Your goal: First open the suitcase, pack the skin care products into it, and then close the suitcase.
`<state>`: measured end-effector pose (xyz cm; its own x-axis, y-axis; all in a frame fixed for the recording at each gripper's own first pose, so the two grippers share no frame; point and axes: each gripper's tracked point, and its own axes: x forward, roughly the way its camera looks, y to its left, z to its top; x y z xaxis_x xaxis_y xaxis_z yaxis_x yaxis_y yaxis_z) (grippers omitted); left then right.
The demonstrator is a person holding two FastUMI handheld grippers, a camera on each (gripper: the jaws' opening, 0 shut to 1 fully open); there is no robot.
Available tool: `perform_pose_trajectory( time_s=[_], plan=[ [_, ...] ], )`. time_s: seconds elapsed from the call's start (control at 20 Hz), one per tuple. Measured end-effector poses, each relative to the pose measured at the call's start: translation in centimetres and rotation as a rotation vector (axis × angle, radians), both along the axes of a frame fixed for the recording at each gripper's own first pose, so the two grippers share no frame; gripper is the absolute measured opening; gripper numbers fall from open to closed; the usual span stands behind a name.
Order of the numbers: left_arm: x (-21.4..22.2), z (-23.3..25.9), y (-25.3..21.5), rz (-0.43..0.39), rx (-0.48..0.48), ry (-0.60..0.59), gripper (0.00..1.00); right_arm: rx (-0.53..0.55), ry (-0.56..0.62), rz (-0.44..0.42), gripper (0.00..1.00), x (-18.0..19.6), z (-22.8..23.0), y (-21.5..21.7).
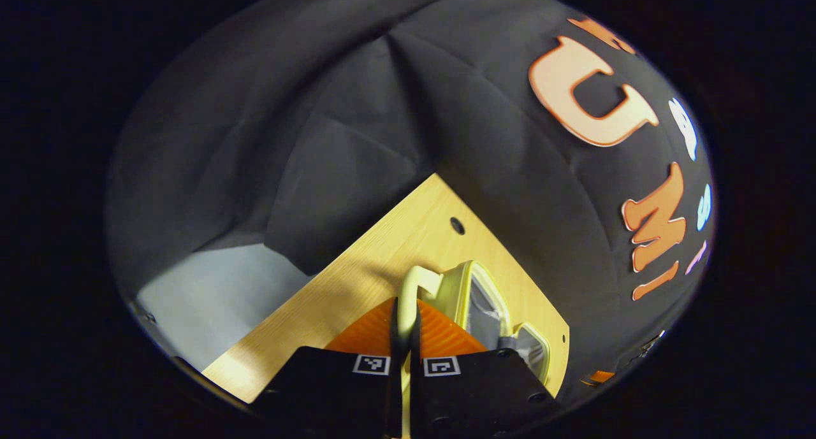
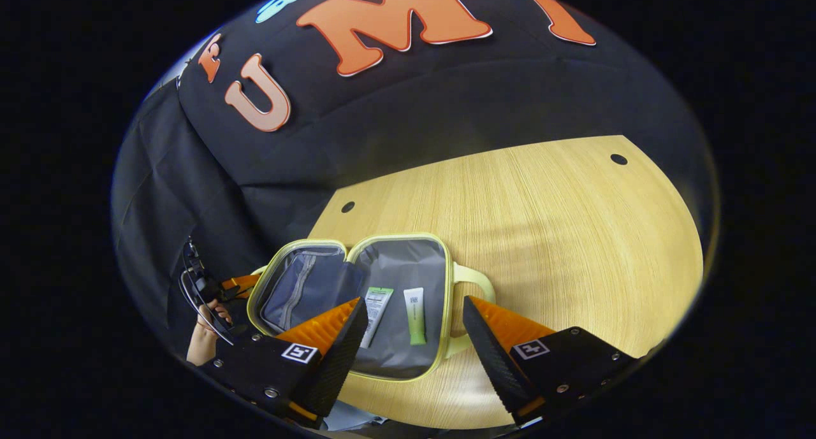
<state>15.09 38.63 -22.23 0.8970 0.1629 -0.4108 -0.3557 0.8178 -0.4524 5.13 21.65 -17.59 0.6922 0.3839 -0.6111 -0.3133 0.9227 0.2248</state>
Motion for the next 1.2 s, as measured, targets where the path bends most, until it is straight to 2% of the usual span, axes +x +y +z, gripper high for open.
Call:
perform_pose_trajectory(
  time_s=[0.15, 0.3, 0.55, 0.75, 0.9, 1.05, 1.2],
  plan=[
    [-0.3, 4.5, -4.2, -0.031, 0.115, 0.003, 0.05, 0.021, -0.041, 0.013, 0.96, 0.3, 1.6, -1.1],
    [-0.6, 7.8, -8.3, -0.038, 0.245, 0.031, 0.05, -0.005, -0.102, 0.016, 0.96, 1.0, 2.6, -3.4],
    [-0.2, 12.1, -18.0, -0.086, 0.461, 0.066, 0.05, 0.007, -0.178, 0.029, 0.96, 1.6, 5.4, -7.2],
    [2.1, 12.3, -26.7, -0.149, 0.636, 0.100, 0.05, 0.011, -0.205, 0.024, 0.95, 2.4, 7.2, -11.8],
    [4.5, 10.6, -33.0, -0.219, 0.751, 0.128, 0.04, 0.017, -0.210, -0.003, 0.95, 2.9, 7.8, -15.6],
    [6.8, 8.2, -38.2, -0.291, 0.767, 0.155, 0.05, 0.034, -0.194, -0.042, 0.95, 3.0, 7.6, -19.0],
    [8.2, 4.5, -43.5, -0.396, 0.694, 0.171, 0.05, 0.042, -0.187, -0.080, 0.95, 3.0, 7.4, -21.8]
  ],
)
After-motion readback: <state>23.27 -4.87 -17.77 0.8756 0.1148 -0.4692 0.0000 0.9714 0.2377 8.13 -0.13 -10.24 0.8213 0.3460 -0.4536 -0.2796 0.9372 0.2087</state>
